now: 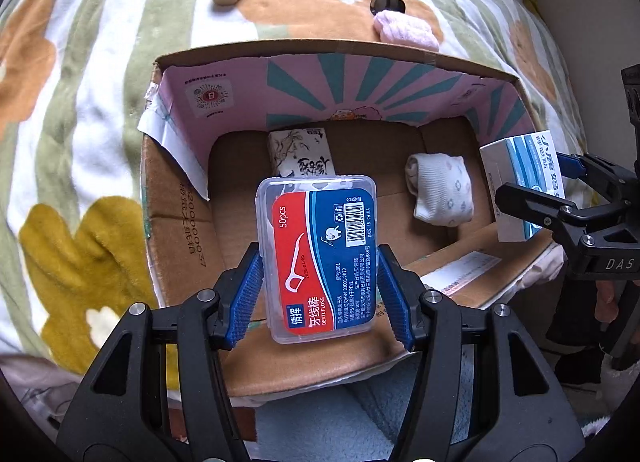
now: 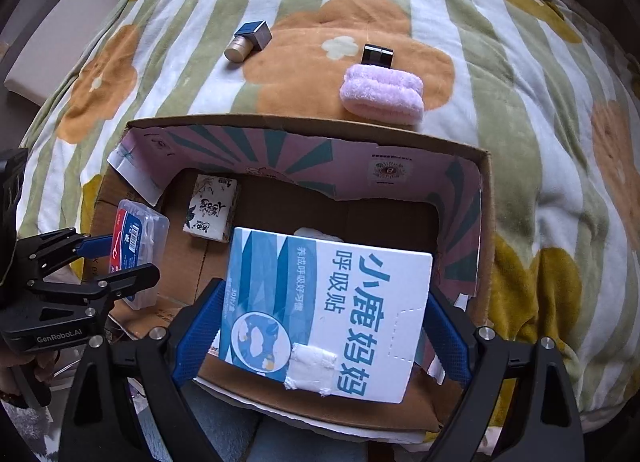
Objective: Organize objects
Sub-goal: 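Carry the floss case and blue-and-white box into the cardboard box and release both, then withdraw both open tools from the box toward the jars and towel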
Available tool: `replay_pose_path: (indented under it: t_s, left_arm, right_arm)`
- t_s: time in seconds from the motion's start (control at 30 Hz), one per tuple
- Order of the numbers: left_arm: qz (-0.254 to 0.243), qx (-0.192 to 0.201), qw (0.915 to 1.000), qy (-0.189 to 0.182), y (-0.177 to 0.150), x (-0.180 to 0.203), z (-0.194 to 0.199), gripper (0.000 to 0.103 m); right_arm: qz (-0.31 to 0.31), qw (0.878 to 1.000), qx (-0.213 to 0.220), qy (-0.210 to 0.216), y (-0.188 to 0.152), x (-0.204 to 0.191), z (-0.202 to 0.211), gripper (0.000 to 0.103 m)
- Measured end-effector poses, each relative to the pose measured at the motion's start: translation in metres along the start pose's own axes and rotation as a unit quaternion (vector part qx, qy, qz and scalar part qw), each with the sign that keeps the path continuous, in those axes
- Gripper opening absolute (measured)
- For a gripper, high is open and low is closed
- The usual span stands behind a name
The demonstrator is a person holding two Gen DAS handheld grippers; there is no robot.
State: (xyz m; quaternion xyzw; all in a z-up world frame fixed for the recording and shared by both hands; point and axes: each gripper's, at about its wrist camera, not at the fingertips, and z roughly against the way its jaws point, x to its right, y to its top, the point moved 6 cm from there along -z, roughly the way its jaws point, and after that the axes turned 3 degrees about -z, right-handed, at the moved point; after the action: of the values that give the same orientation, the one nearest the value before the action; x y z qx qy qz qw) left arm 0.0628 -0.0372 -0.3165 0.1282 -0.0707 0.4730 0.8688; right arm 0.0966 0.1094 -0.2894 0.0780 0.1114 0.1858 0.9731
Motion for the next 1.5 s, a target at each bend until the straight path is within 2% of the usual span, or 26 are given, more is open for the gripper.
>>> replay_pose_path:
  t_s: [0.2, 0.43, 0.47, 0.5, 0.53, 0.57, 0.67, 0.8, 0.97, 1.5]
  left_arm:
    - [-0.009, 0.003, 0.9998, 0.015, 0.001, -0.001, -0.001, 0.053]
    - [-0.005, -0.001, 0.9998, 0.019, 0.003, 0.000, -0.004, 0.053]
    - [-0.003, -0.001, 0.9998, 0.019, 0.003, 0.000, -0.005, 0.056]
    - [0.000, 0.001, 0.9998, 0.019, 0.004, 0.000, -0.005, 0.063]
    - [0.002, 0.002, 0.9998, 0.018, 0.004, 0.000, -0.005, 0.091]
    - [0.003, 0.006, 0.9999, 0.014, 0.005, 0.001, -0.005, 0.103]
    - [-0.001, 0.019, 0.9998, 0.005, 0.007, 0.007, 0.001, 0.103]
    - [-0.016, 0.023, 0.9994, 0.019, 0.009, 0.011, 0.005, 0.103]
    - [-0.017, 0.023, 0.9995, 0.014, 0.014, 0.013, 0.011, 0.103]
    - [-0.032, 0.045, 0.9985, 0.003, 0.040, 0.025, 0.036, 0.103]
  right_arm:
    - [-0.013, 1.000, 0.003, 0.012, -0.001, 0.006, -0.003, 0.091]
    - [-0.013, 1.000, 0.020, 0.007, 0.009, 0.004, -0.003, 0.091]
    - [-0.010, 1.000, 0.023, 0.003, 0.011, 0.004, -0.004, 0.092]
    - [-0.009, 1.000, 0.024, 0.000, 0.013, 0.004, -0.004, 0.092]
    - [-0.011, 1.000, 0.027, -0.001, 0.014, 0.005, -0.005, 0.093]
    - [-0.015, 0.999, 0.031, 0.003, 0.015, 0.006, -0.006, 0.097]
    - [-0.031, 0.998, 0.054, 0.025, 0.018, 0.010, 0.000, 0.097]
    - [-0.042, 0.998, 0.048, 0.028, 0.020, 0.014, 0.003, 0.097]
    - [-0.024, 0.999, 0.037, 0.028, 0.022, 0.011, 0.002, 0.097]
    - [-0.023, 0.998, 0.041, 0.032, 0.030, 0.010, 0.016, 0.097]
